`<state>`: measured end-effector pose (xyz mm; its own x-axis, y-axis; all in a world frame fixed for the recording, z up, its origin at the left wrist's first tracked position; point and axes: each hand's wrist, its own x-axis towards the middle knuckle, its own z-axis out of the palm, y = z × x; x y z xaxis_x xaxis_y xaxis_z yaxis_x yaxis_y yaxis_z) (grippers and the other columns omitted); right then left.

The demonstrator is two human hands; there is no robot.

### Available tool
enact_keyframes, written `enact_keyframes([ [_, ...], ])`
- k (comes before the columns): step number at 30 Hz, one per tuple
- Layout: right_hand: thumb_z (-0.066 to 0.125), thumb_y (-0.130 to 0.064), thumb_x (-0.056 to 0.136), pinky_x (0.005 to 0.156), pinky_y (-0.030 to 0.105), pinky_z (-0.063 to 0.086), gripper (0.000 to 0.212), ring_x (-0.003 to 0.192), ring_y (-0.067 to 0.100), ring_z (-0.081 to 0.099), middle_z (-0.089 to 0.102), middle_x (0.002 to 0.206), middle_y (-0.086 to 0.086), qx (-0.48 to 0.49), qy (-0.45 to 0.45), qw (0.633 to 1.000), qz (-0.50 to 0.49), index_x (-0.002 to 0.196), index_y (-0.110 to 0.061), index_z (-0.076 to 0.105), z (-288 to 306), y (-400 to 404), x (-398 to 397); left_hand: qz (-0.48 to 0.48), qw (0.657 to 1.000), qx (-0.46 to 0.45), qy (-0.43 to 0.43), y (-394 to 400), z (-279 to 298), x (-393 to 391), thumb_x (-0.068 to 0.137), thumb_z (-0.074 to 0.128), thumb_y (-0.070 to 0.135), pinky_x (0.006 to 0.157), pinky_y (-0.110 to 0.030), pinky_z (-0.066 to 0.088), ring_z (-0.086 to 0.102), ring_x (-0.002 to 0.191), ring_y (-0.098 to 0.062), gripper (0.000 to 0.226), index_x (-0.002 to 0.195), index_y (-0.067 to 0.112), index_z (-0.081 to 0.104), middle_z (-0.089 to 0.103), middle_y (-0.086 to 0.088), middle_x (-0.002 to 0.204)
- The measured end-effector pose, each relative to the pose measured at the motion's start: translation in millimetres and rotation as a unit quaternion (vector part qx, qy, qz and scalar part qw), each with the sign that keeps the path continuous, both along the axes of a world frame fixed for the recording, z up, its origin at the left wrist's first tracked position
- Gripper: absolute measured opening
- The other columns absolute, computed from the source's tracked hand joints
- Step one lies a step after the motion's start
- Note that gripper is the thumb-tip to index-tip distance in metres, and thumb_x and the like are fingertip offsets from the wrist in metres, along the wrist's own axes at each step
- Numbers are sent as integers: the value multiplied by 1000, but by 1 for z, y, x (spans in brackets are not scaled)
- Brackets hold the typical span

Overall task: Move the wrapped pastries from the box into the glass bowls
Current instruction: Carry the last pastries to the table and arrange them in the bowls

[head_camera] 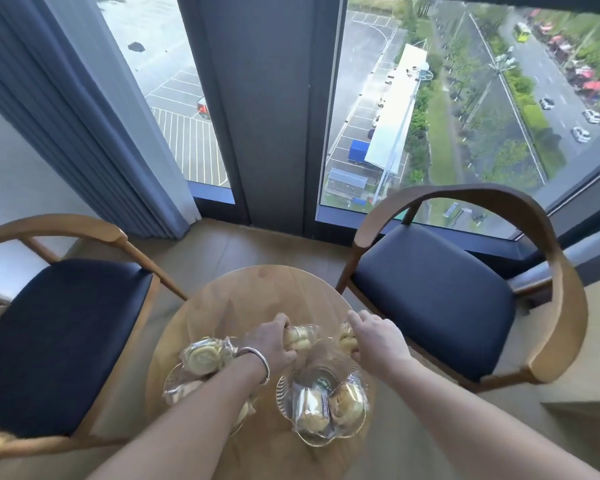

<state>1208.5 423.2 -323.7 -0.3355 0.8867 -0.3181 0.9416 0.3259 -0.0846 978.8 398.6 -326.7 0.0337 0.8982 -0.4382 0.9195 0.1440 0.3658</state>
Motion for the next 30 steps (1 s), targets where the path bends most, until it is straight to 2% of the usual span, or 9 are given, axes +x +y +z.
enact_keyframes([
  [5, 69, -19, 79, 81, 36, 38, 54, 96, 24, 62, 55, 112, 1, -42, -52, 997, 29, 125, -20, 41, -45, 2, -8, 2, 998, -50, -30, 5, -54, 15, 73, 68, 44, 72, -29, 47, 59, 83, -19, 38, 103, 33, 48, 63, 7, 98],
  [11, 66, -15, 82, 80, 37, 32, 50, 98, 25, 59, 55, 111, 3, -76, -86, 992, 55, 125, -16, 39, -93, 4, -17, 25, 997, -60, -42, 0, -112, 27, 74, 68, 43, 83, -33, 49, 54, 95, -16, 37, 108, 32, 61, 49, 6, 106],
  [16, 62, -15, 83, 93, 41, 32, 66, 100, 26, 58, 55, 113, 4, -72, -87, 990, 79, 139, -14, 27, -121, 12, -27, 57, 996, -39, -55, 1, -139, 30, 75, 69, 43, 78, -30, 47, 56, 99, -17, 41, 111, 32, 55, 54, 9, 105],
  [18, 64, -15, 81, 95, 41, 32, 65, 101, 26, 56, 54, 113, 4, -75, -95, 989, 86, 136, -15, 30, -127, 16, -30, 72, 995, -27, -65, 3, -145, 32, 75, 71, 44, 78, -30, 46, 56, 100, -16, 44, 113, 33, 52, 56, 12, 107],
  [21, 65, -15, 80, 93, 40, 33, 52, 104, 26, 52, 52, 113, 4, -69, -99, 988, 92, 125, -15, 39, -133, 21, -33, 68, 995, -25, -66, 4, -150, 35, 77, 71, 46, 81, -31, 47, 55, 101, -15, 40, 110, 32, 54, 57, 12, 107],
  [24, 64, -19, 83, 93, 38, 33, 50, 110, 26, 48, 49, 120, 5, -63, -101, 988, 103, 127, -15, 40, -140, 24, -35, 58, 997, -27, -48, 2, -156, 35, 79, 69, 49, 80, -31, 46, 53, 103, -16, 39, 112, 33, 57, 54, 9, 107],
  [27, 68, -29, 83, 103, 40, 30, 59, 119, 26, 43, 47, 127, 5, -71, -108, 985, 113, 132, -16, 38, -146, 23, -35, 45, 997, -41, -36, 0, -162, 35, 81, 66, 52, 84, -31, 45, 49, 107, -16, 44, 119, 32, 57, 51, 6, 110],
  [30, 69, -36, 84, 115, 48, 18, 70, 130, 27, 37, 44, 136, 7, -74, -117, 984, 116, 141, -16, 32, -149, 20, -35, 35, 998, -54, -26, -1, -165, 35, 82, 63, 55, 87, -32, 45, 48, 109, -17, 47, 122, 32, 54, 49, 4, 114],
])
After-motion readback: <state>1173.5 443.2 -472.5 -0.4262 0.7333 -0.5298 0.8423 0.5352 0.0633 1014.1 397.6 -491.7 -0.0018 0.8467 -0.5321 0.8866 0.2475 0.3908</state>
